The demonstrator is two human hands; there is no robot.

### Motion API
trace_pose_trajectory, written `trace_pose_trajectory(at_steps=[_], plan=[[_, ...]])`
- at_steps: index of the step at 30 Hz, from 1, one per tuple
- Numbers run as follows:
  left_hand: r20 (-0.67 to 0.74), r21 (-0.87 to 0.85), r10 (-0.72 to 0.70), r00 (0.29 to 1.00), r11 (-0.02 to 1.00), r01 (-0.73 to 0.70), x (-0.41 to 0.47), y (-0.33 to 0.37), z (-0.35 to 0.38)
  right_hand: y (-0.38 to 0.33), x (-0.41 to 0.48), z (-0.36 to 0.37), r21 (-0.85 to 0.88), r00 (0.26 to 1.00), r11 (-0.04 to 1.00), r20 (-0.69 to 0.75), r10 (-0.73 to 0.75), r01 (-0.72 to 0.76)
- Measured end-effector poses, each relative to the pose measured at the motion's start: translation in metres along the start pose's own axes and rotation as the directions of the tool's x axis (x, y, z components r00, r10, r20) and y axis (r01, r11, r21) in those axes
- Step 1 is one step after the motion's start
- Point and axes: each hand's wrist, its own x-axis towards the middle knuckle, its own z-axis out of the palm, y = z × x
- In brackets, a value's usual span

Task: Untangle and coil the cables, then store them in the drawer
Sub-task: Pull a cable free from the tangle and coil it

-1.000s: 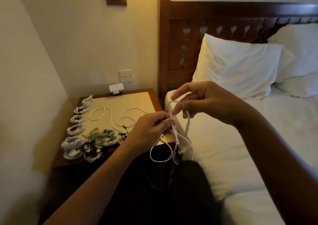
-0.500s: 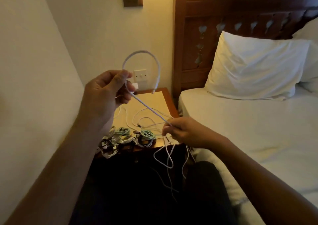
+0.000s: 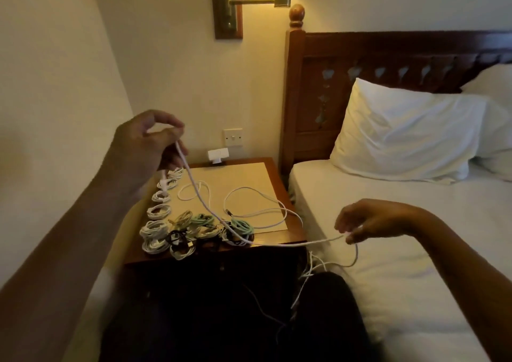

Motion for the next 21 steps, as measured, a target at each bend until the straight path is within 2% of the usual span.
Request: trace_pose_trajectory(at_steps=[2, 3, 5, 6, 8, 10, 11, 12, 13, 14, 15, 16, 17, 18, 19, 21], plan=[[0.165, -0.052, 0.014, 0.986, 0.999, -0.006, -0.015, 0.025, 0.026, -0.056, -0.011, -0.009, 0.038, 0.981, 0.983, -0.079, -0.175, 0.179], [0.227, -0.07, 0.027, 0.974, 0.997, -0.011, -0.021, 0.035, 0.039, -0.087, -0.017, -0.01, 0.157, 0.954, 0.944, -0.128, -0.272, 0.29], [0.315, -0.058, 0.041, 0.948, 0.998, -0.024, -0.027, 0.05, 0.057, -0.144, -0.025, -0.003, 0.399, 0.879, 0.783, -0.207, -0.431, 0.478], [0.339, -0.026, 0.04, 0.94, 0.999, -0.033, -0.028, 0.053, 0.06, -0.166, -0.025, 0.002, 0.463, 0.848, 0.713, -0.23, -0.477, 0.526], [0.321, 0.181, 0.095, 0.942, 0.971, -0.159, -0.021, 0.053, 0.051, -0.193, -0.02, 0.009, 0.592, 0.819, 0.584, -0.268, -0.507, 0.555], [0.312, 0.516, 0.166, 0.935, 0.797, -0.314, -0.014, 0.049, 0.029, -0.202, -0.019, 0.006, 0.674, 0.83, 0.497, -0.356, -0.43, 0.547], [0.326, 0.649, 0.146, 0.934, 0.684, -0.333, -0.015, 0.045, 0.019, -0.199, -0.016, 0.001, 0.624, 0.821, 0.535, -0.433, -0.372, 0.57], [0.347, 0.727, 0.099, 0.933, 0.599, -0.334, -0.017, 0.04, 0.011, -0.194, -0.013, -0.004, 0.498, 0.784, 0.623, -0.514, -0.348, 0.603], [0.366, 0.764, 0.053, 0.929, 0.553, -0.332, -0.018, 0.031, 0.004, -0.189, -0.01, -0.009, 0.328, 0.73, 0.713, -0.574, -0.372, 0.62], [0.381, 0.759, 0.031, 0.924, 0.56, -0.332, -0.02, 0.024, -0.001, -0.183, -0.005, -0.012, 0.16, 0.688, 0.779, -0.598, -0.412, 0.606], [0.381, 0.698, 0.021, 0.924, 0.649, -0.303, -0.021, 0.017, -0.006, -0.175, 0.002, -0.013, 0.05, 0.677, 0.818, -0.591, -0.438, 0.573], [0.352, 0.554, 0.012, 0.936, 0.803, -0.219, -0.022, 0.011, -0.012, -0.163, 0.01, -0.012, 0.018, 0.696, 0.841, -0.572, -0.435, 0.541], [0.302, 0.324, -0.013, 0.953, 0.942, -0.09, -0.022, 0.006, -0.017, -0.15, 0.019, -0.01, 0.034, 0.727, 0.86, -0.551, -0.409, 0.509], [0.257, 0.076, -0.055, 0.965, 0.996, 0.037, -0.022, 0.004, -0.024, -0.135, 0.027, -0.006, 0.049, 0.755, 0.88, -0.538, -0.374, 0.472], [0.233, -0.106, -0.085, 0.969, 0.988, 0.112, -0.022, 0.001, -0.032, -0.118, 0.035, -0.001, 0.049, 0.767, 0.902, -0.547, -0.335, 0.43], [0.195, -0.221, -0.091, 0.977, 0.966, 0.134, -0.025, -0.003, -0.041, -0.081, 0.047, 0.011, 0.027, 0.732, 0.94, -0.636, -0.246, 0.34]])
